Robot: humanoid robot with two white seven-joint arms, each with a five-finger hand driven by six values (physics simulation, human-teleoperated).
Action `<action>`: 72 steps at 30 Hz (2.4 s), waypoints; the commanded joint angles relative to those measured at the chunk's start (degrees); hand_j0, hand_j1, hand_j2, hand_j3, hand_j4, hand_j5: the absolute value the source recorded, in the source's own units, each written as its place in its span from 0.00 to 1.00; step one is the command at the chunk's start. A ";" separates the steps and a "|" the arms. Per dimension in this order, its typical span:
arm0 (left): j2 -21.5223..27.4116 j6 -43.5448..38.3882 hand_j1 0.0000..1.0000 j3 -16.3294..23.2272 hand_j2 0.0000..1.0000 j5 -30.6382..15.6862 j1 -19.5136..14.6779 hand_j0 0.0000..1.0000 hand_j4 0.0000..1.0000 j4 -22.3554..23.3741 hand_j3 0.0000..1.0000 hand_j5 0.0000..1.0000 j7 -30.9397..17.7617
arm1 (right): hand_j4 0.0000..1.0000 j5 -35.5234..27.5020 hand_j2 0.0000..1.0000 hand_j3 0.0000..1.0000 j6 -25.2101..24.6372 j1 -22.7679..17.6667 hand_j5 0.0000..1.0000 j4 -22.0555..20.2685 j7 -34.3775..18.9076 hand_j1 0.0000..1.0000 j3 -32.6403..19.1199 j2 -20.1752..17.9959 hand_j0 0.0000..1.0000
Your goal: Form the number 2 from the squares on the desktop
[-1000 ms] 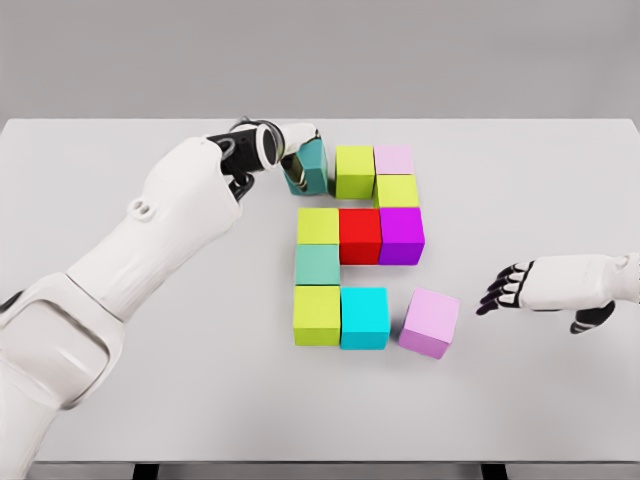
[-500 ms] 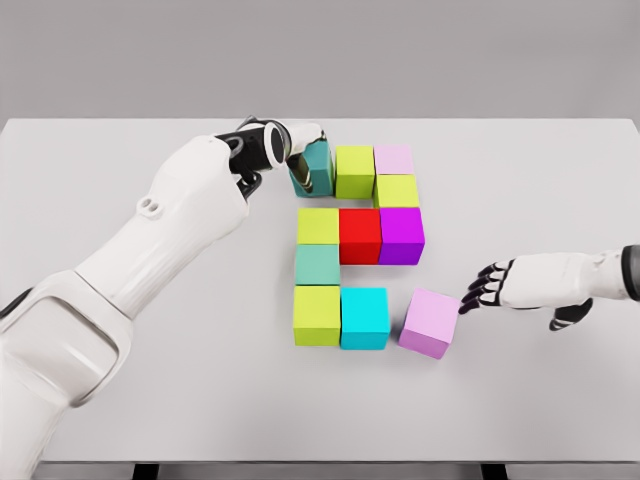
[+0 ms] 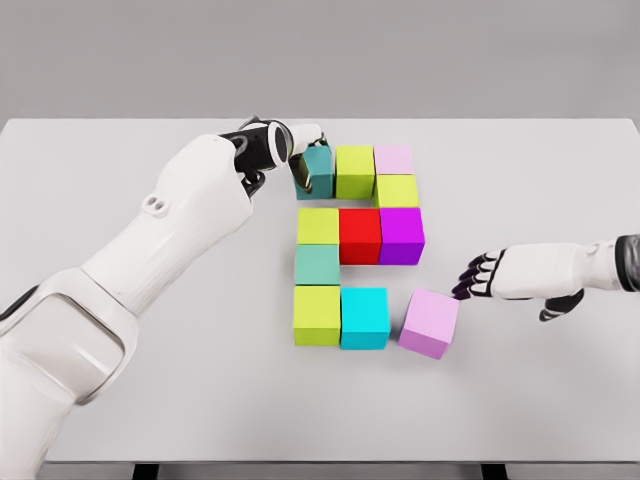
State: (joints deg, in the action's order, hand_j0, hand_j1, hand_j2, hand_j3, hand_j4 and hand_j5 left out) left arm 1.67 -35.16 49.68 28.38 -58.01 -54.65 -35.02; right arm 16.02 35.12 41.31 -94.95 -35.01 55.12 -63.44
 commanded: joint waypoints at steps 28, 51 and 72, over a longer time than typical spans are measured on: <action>7.03 0.16 1.00 -0.28 1.00 -0.60 -0.09 1.00 1.00 -6.26 1.00 1.00 0.02 | 1.00 -6.00 1.00 1.00 -0.12 1.93 1.00 -5.78 0.01 1.00 7.46 -4.32 1.00; 11.51 0.16 1.00 5.25 1.00 -0.69 1.93 1.00 1.00 -8.01 1.00 1.00 0.02 | 1.00 -3.19 1.00 1.00 -0.12 2.81 1.00 -4.99 0.01 1.00 5.26 -9.95 1.00; 16.61 2.37 1.00 10.97 1.00 -2.98 1.41 1.00 1.00 -13.55 1.00 1.00 0.02 | 1.00 -2.75 1.00 1.00 -0.12 4.39 1.00 -4.28 0.01 1.00 6.14 -2.74 1.00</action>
State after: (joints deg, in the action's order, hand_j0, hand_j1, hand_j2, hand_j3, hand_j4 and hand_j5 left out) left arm 18.19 -33.88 60.26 25.25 -56.60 -68.08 -35.02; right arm 13.54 35.12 45.70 -98.78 -35.02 61.26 -66.21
